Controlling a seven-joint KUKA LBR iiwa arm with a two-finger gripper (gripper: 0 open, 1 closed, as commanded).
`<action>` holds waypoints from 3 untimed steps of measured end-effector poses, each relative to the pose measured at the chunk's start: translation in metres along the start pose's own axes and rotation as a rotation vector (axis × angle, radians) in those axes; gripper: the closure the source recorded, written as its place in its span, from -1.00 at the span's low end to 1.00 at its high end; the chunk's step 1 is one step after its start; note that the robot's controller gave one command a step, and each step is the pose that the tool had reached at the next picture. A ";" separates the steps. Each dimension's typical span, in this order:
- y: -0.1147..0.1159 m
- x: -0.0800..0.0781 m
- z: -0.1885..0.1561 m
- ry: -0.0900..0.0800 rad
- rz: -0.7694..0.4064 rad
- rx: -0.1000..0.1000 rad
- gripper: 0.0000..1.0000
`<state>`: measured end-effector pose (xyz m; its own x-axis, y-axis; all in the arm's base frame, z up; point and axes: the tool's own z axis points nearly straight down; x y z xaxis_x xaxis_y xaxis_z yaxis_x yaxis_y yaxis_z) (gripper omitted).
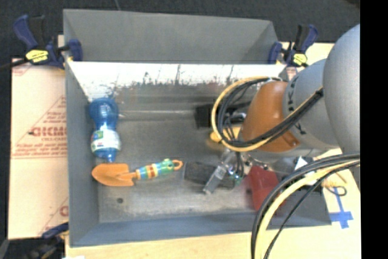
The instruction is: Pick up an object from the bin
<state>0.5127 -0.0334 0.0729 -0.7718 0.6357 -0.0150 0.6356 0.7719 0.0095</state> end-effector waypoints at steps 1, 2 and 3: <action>-0.015 0.010 0.002 0.010 -0.245 0.006 1.00; -0.015 0.010 0.002 0.010 -0.245 0.006 1.00; -0.016 0.011 -0.007 0.014 -0.246 0.008 1.00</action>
Offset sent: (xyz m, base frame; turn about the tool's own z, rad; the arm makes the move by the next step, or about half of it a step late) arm 0.0000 0.0000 0.0000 0.0000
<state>0.4942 -0.0388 0.0800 -0.9035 0.4287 -0.0025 0.4287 0.9035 -0.0007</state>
